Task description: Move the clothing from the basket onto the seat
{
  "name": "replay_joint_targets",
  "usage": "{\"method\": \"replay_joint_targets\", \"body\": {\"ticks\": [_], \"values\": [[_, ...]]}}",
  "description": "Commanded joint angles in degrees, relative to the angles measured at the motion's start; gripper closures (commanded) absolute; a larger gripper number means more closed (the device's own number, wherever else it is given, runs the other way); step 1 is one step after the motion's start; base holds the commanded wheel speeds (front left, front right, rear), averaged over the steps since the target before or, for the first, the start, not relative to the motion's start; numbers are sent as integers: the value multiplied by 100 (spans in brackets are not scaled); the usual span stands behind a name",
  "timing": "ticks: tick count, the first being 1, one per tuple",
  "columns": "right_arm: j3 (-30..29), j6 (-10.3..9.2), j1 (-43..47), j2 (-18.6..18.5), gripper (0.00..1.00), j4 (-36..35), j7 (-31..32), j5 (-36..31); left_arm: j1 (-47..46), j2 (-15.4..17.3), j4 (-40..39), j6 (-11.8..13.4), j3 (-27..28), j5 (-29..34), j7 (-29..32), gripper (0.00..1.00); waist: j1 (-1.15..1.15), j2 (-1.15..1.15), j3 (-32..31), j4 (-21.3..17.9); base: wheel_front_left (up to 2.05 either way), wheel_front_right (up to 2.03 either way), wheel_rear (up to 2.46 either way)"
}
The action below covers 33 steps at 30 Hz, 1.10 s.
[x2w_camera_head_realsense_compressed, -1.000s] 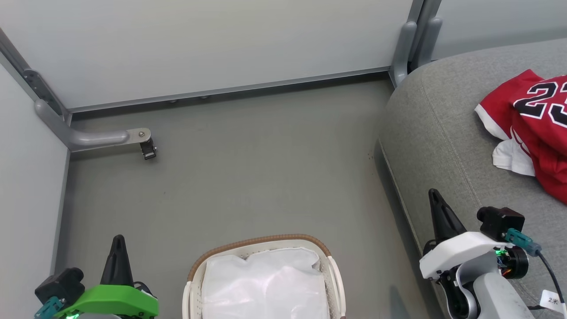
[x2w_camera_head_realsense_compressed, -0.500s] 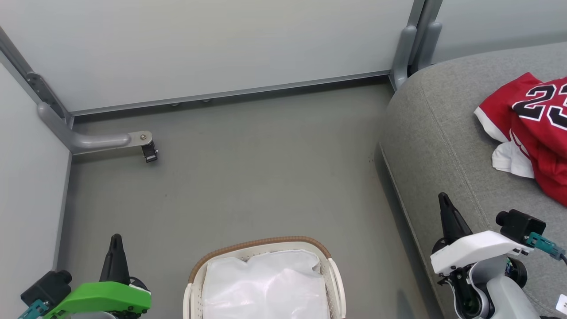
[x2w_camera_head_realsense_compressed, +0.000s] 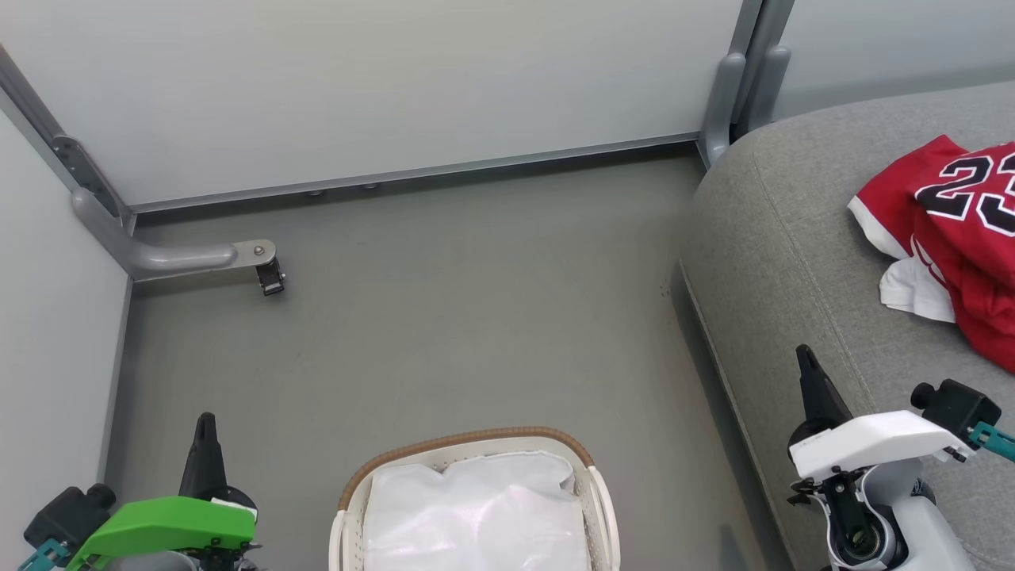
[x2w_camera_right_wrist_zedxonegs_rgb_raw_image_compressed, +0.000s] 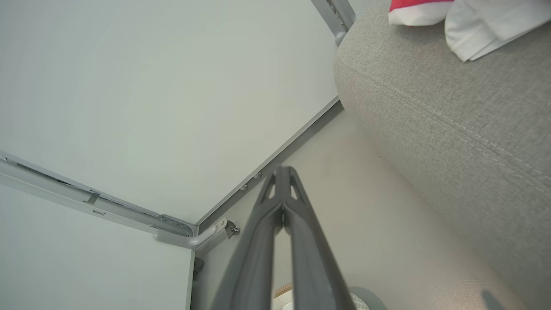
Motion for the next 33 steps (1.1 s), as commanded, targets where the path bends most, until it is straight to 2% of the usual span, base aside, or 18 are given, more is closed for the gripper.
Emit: {"method": "replay_joint_targets", "body": {"ticks": [1, 33], "values": [[-40, -2, 34, -33, 100, -94, 42, 217, -160, 17, -94, 1, 20, -181, 41, 100, 0, 0, -8, 2, 0, 0, 0], [-293, -4, 188, -46, 100, -277, 548, 2248, -259, -5, -273, 2, 91, -2017, 545, 100, 0, 0, -151, 26, 0, 0, 0]]}}
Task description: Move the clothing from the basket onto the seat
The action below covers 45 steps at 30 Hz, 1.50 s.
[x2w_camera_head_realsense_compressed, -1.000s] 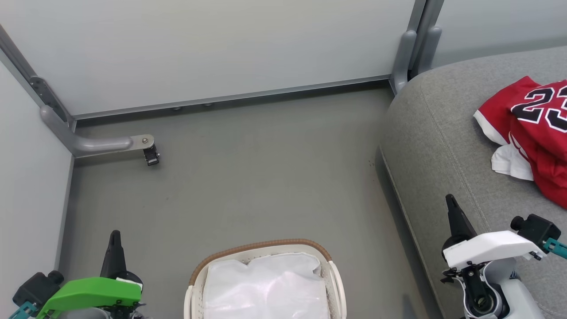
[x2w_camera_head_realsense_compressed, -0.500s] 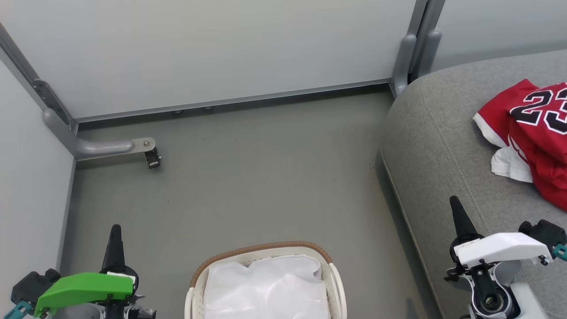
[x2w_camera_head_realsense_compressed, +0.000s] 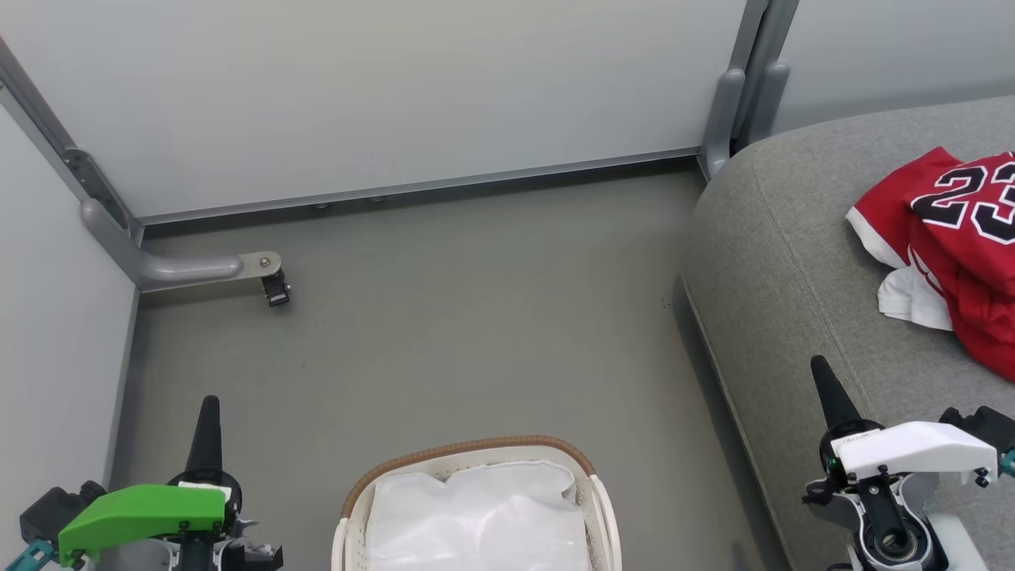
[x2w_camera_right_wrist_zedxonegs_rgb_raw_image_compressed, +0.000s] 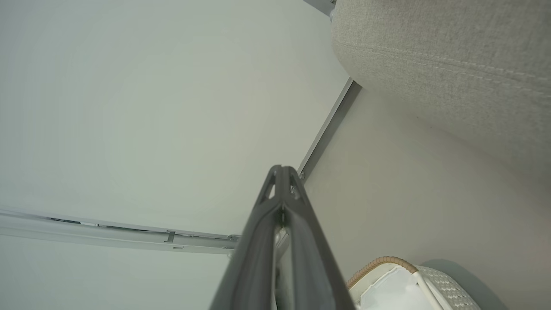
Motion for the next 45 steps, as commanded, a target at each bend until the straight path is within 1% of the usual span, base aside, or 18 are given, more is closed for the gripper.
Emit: {"method": "replay_joint_targets", "body": {"ticks": [1, 24, 45], "values": [[-35, -3, 13, -33, 100, -76, 51, 144, -149, 8, -68, 2, 29, -144, 31, 100, 0, 0, -6, 1, 0, 0, 0], [-184, -4, 134, -41, 100, -177, 349, 1346, -185, -7, -167, 3, 68, -1227, 328, 100, 0, 0, -114, 20, 0, 0, 0], [-293, -4, 197, -47, 100, -249, 568, 2218, -230, -19, -237, 4, 94, -2022, 544, 100, 0, 0, -209, 36, 0, 0, 0]]}}
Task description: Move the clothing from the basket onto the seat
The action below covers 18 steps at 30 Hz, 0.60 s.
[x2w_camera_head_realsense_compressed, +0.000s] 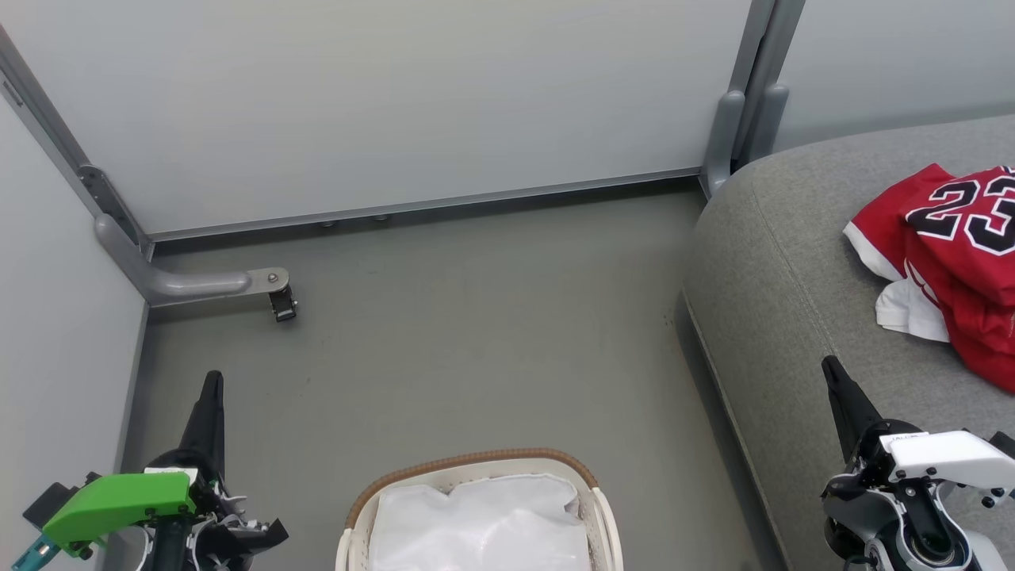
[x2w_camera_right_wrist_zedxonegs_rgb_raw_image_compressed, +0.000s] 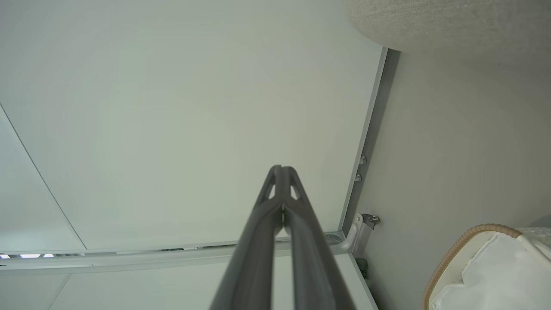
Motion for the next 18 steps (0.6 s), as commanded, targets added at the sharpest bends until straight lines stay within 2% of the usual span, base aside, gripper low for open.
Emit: {"method": "replay_joint_targets", "body": {"ticks": [1, 18], "values": [[-28, -2, 65, -36, 100, -34, 37, 110, -98, -8, -24, 4, 22, -115, 30, 100, 0, 0, -6, 1, 0, 0, 0], [-24, -2, 65, -35, 100, -31, 37, 90, -83, -7, -19, 4, 18, -95, 30, 100, 0, 0, -7, 1, 0, 0, 0]]}}
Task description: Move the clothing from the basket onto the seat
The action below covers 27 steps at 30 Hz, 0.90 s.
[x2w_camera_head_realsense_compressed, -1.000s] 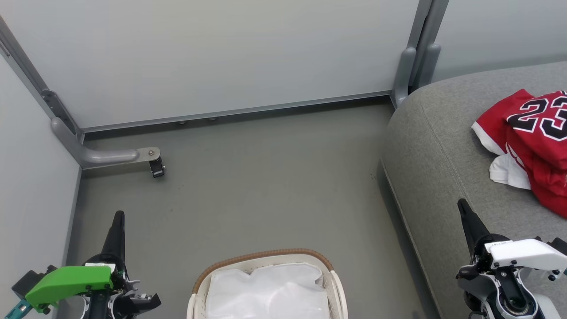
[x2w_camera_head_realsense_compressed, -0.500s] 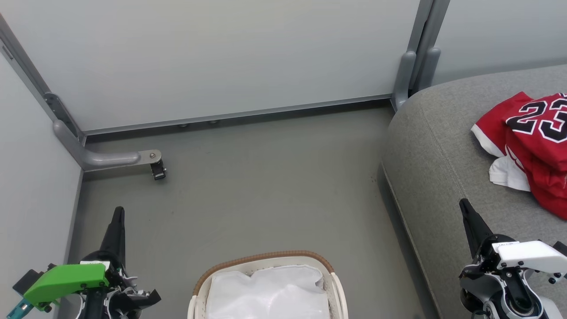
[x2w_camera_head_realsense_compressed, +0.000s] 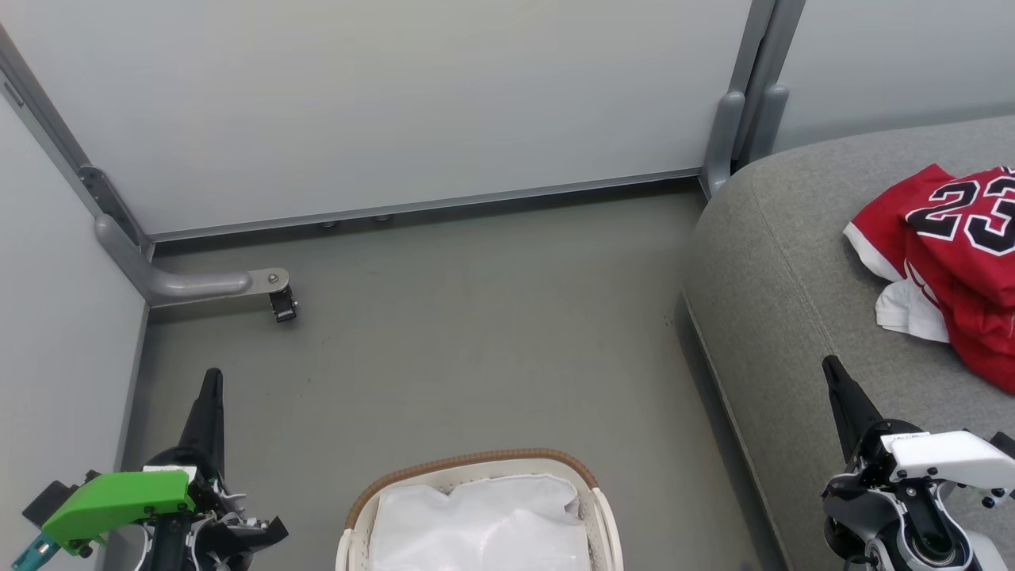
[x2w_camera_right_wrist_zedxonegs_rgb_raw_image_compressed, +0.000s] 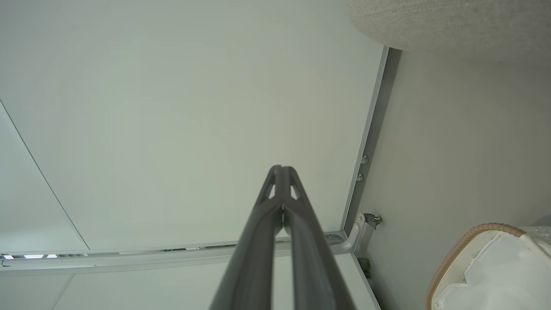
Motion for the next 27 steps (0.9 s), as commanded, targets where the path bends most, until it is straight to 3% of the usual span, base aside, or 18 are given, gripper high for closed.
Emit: {"method": "replay_joint_targets", "body": {"ticks": [1, 27], "values": [[-14, -2, 63, -34, 100, -22, 15, 21, -63, -6, -7, 4, 14, -21, 25, 100, 0, 0, 0, 0, 0, 0, 0], [-13, -2, 63, -34, 100, -22, 15, 21, -63, -5, -7, 4, 12, -21, 24, 100, 0, 0, 0, 0, 0, 0, 0]]}}
